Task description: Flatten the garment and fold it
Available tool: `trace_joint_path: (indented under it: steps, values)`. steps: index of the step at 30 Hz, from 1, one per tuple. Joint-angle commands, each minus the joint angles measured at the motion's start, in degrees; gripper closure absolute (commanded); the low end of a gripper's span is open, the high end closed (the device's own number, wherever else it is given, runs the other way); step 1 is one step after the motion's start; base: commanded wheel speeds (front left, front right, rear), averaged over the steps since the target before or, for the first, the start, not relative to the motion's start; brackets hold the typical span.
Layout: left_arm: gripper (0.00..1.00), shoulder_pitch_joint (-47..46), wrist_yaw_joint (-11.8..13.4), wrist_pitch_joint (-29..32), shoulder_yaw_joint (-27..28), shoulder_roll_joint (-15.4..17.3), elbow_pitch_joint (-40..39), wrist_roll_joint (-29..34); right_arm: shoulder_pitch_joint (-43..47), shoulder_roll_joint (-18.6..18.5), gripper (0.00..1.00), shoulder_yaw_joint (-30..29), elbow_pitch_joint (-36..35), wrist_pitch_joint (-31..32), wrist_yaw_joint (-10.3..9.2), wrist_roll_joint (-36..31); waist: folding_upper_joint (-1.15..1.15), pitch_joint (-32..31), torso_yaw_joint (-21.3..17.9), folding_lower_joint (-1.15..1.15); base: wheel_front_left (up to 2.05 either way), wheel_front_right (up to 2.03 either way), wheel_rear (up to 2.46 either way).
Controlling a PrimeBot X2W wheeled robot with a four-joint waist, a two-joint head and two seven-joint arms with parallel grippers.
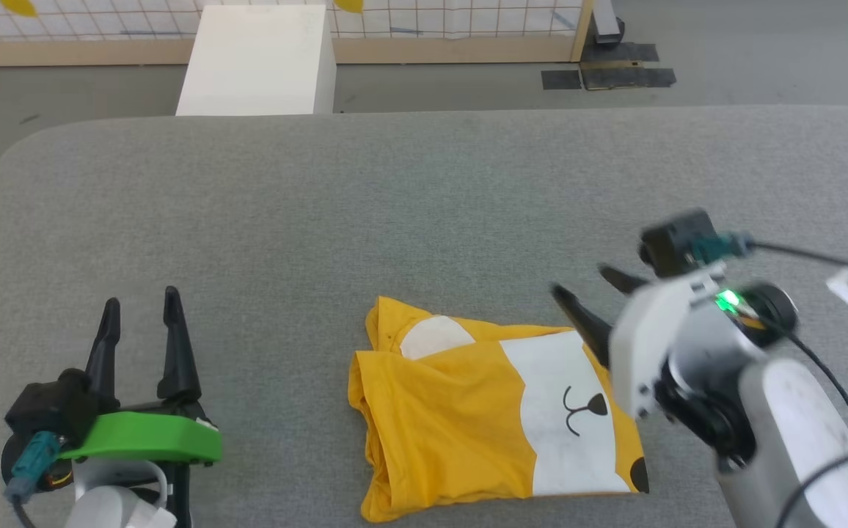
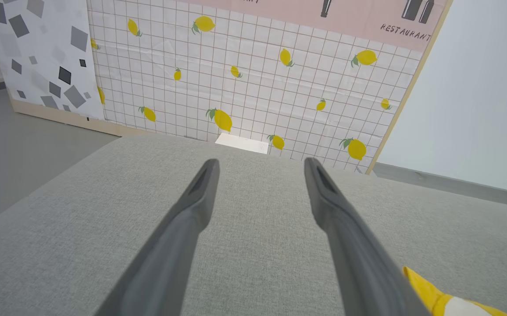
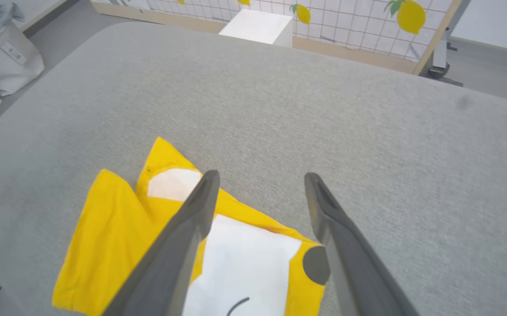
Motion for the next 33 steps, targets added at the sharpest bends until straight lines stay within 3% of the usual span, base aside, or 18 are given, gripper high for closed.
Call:
trace_joint_path:
  steps: [1,10,24,25,26,27,33]
  values:
    - [0.00,-0.13,0.21,-0.21,-0.23,-0.06,-0.39,1.30,2.46,-0.13,0.00,-1.43,-0.96,0.93,-0.08,-1.78,0.00,0.27,-0.48,0.00,0.00,0.00,0.00]
    - [0.00,-1.40,-1.05,-0.21,-1.82,-0.55,0.76,4.13,11.39,-0.59,0.00,-5.87,-1.76,7.49,-0.08,-7.21,0.00,1.86,-0.31,0.00,0.00,0.00,0.00]
    - [0.00,-3.46,-2.57,-0.21,-2.13,-2.15,2.73,4.96,10.71,0.06,0.00,-0.66,9.15,10.04,-0.08,-7.31,0.00,3.90,2.30,0.00,0.00,0.00,0.00]
    - [0.00,-3.51,-2.64,-0.21,-2.05,-2.24,2.84,4.97,10.46,-0.11,0.20,-0.36,9.81,10.29,-0.08,-7.00,0.00,3.92,2.41,0.00,0.00,0.00,0.00]
    - [0.00,-3.53,-2.70,-0.21,-1.97,-2.32,2.91,4.98,10.23,-0.29,0.73,-0.17,10.14,10.28,-0.08,-6.76,0.00,3.91,2.50,0.00,0.00,0.00,0.00]
    - [0.00,-3.50,-2.69,-0.21,-1.87,-2.40,3.03,5.03,9.87,-0.50,1.00,0.00,10.32,10.25,-0.08,-6.27,0.00,3.89,2.60,0.00,0.00,0.00,0.00]
    - [0.00,-3.46,-2.24,-0.21,-1.25,-3.05,3.98,4.92,7.24,-2.85,1.00,1.64,6.74,9.72,-0.08,-1.77,0.00,2.90,3.79,0.00,0.00,0.00,0.00]
